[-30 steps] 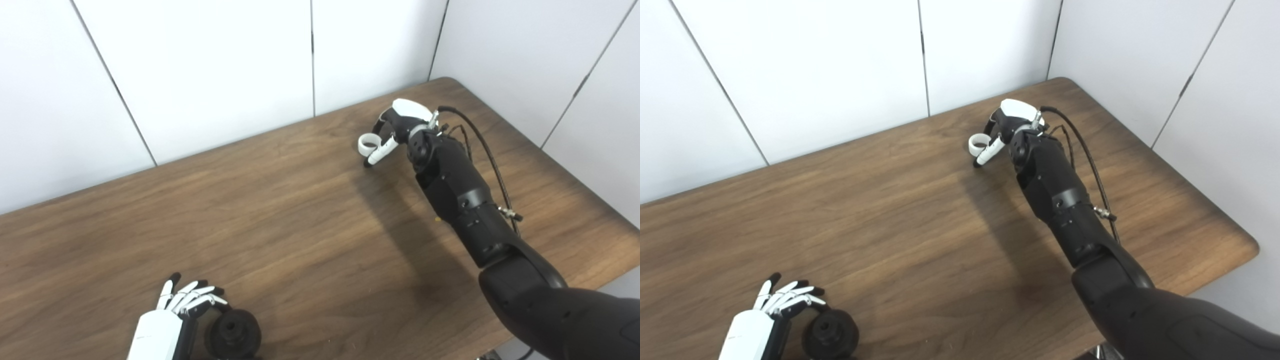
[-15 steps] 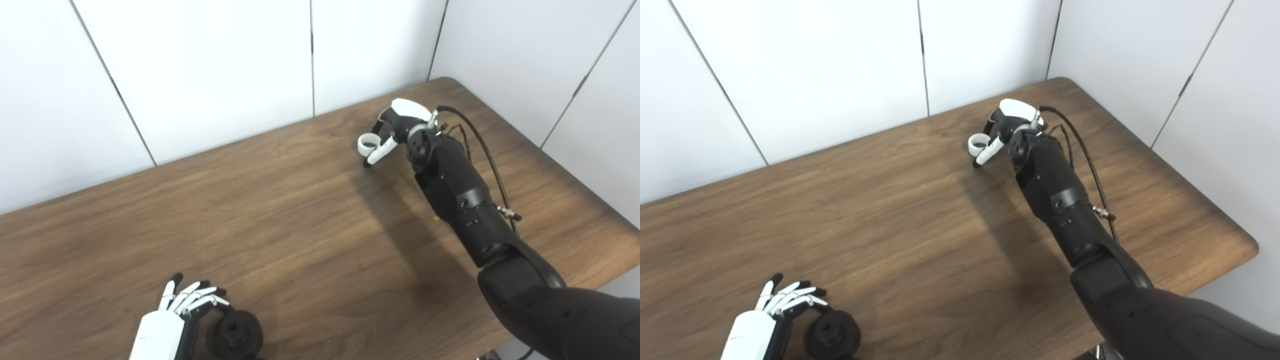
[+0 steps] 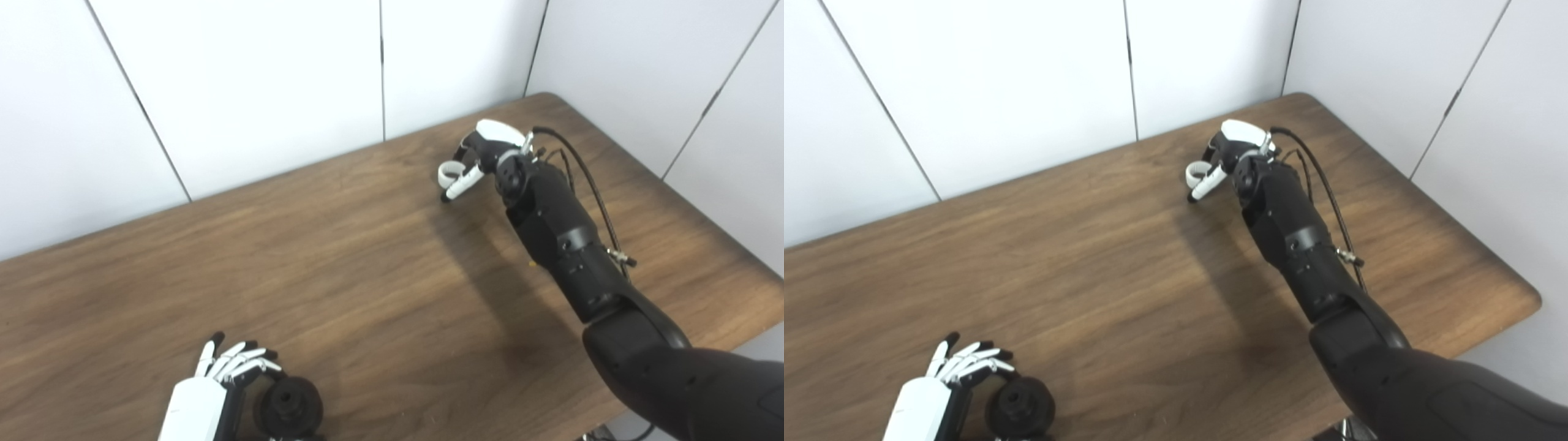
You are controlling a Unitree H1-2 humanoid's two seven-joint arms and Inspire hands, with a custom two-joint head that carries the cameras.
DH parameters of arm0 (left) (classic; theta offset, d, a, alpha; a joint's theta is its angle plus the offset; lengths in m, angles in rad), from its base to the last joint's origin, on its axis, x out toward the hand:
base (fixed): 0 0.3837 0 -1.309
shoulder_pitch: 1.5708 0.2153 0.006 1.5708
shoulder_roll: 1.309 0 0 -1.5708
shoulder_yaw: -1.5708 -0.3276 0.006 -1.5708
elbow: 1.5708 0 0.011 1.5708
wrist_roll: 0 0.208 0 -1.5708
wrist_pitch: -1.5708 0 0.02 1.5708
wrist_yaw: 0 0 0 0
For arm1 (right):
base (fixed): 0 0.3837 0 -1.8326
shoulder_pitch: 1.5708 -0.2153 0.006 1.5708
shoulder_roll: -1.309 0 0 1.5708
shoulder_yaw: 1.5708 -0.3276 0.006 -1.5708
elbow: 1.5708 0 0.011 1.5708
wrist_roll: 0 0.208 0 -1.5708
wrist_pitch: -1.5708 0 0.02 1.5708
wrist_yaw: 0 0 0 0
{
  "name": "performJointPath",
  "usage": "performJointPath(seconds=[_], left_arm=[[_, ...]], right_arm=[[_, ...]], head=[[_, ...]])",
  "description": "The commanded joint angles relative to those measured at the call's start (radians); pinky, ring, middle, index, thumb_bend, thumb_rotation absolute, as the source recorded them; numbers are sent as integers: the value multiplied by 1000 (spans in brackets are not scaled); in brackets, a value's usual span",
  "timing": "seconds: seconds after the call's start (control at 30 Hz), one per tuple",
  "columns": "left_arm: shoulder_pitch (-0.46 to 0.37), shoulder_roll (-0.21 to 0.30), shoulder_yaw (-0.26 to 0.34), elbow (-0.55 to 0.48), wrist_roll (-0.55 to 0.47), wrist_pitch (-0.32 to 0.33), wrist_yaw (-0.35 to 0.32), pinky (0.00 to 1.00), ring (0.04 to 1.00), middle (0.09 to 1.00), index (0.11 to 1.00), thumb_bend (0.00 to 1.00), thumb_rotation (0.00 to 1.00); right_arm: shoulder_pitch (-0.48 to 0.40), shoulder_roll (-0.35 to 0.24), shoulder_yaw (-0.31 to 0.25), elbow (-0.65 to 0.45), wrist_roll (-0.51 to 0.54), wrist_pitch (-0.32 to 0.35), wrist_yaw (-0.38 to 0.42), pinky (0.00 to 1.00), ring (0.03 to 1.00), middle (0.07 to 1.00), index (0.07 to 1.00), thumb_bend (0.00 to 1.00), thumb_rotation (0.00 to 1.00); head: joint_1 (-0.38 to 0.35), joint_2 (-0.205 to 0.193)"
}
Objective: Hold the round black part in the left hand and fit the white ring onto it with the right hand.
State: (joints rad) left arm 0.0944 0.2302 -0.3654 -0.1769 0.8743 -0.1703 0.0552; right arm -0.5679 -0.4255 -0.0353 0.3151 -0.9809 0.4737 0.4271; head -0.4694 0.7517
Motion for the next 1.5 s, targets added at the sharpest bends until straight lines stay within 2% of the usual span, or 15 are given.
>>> performJointPath(seconds=[0.0, 0.37, 0.63, 0.67, 0.7, 0.77, 1.3, 1.47], left_arm=[[5, -2, -4, -9, 11, -5, 3, 1000, 841, 734, 482, 523, 50], [2, -2, -4, -4, 13, -9, 7, 1000, 839, 735, 482, 524, 50], [3, -4, -6, -7, 16, -7, 7, 1000, 841, 734, 482, 524, 50], [3, -4, -6, -6, 16, -7, 7, 1000, 841, 734, 482, 524, 50], [3, -4, -6, -5, 16, -7, 8, 1000, 842, 734, 482, 524, 50], [2, -4, -6, -4, 18, -9, 10, 1000, 842, 734, 482, 524, 50], [3, -12, -3, -2, 10, -16, 16, 1000, 846, 735, 482, 524, 49], [6, -15, -7, -5, 26, -13, 19, 1000, 845, 733, 482, 524, 50]], right_arm=[[-55, -6, -8, -24, -7, -4, -14, 1000, 1000, 945, 657, 828, 252], [-48, -21, 9, -20, -6, -4, -17, 1000, 1000, 937, 657, 826, 270], [-41, -22, 7, -19, 1, -4, -37, 1000, 1000, 903, 612, 799, 219], [-39, -22, 7, -19, 9, -4, -46, 1000, 997, 884, 541, 637, 176], [-37, -23, 8, -19, 16, -4, -54, 1000, 987, 870, 516, 582, 158], [-33, -27, 16, -17, 29, -4, -65, 1000, 963, 845, 493, 536, 140], [-5, -59, 49, -20, 49, -4, -60, 1000, 949, 814, 485, 524, 133], [13, -81, 73, -76, 87, -9, -57, 1000, 961, 822, 486, 523, 135]], head=[[-1, 1], [1, 2], [4, 4], [4, 4], [4, 4], [4, 4], [14, 2], [30, 0]])
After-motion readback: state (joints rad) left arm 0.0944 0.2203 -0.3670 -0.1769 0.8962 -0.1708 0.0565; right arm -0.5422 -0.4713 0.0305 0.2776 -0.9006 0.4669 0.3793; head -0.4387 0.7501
